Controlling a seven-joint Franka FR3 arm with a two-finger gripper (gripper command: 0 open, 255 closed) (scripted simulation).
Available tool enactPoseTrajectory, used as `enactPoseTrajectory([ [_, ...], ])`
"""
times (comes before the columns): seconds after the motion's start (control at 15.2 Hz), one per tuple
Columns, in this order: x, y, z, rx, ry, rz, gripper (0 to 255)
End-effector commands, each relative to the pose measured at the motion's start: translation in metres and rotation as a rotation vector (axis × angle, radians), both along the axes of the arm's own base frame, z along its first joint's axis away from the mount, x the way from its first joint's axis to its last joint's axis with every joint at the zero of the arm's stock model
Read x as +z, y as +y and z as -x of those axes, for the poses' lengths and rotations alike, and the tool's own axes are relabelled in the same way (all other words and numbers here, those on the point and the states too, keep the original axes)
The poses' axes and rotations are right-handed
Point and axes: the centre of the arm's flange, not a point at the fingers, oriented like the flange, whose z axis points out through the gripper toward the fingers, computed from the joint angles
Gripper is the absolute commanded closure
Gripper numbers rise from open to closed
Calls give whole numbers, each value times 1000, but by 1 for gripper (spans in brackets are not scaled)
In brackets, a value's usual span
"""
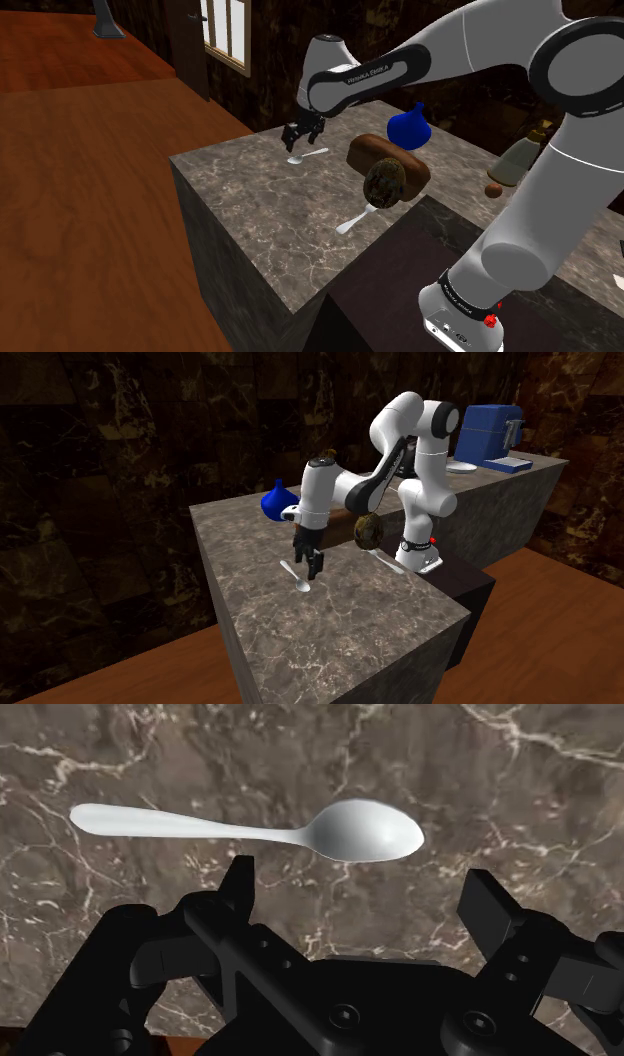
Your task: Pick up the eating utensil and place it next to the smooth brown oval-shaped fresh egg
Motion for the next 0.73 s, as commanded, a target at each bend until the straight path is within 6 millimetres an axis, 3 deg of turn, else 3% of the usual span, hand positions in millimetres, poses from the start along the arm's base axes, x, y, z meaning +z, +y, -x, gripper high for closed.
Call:
enactPoseTrajectory([
  [0.0,-15,11,-17,13,-11,1,0],
  [0.46,-52,10,-23,13,-11,1,0],
  [0.66,-55,10,-24,13,-11,1,0],
])
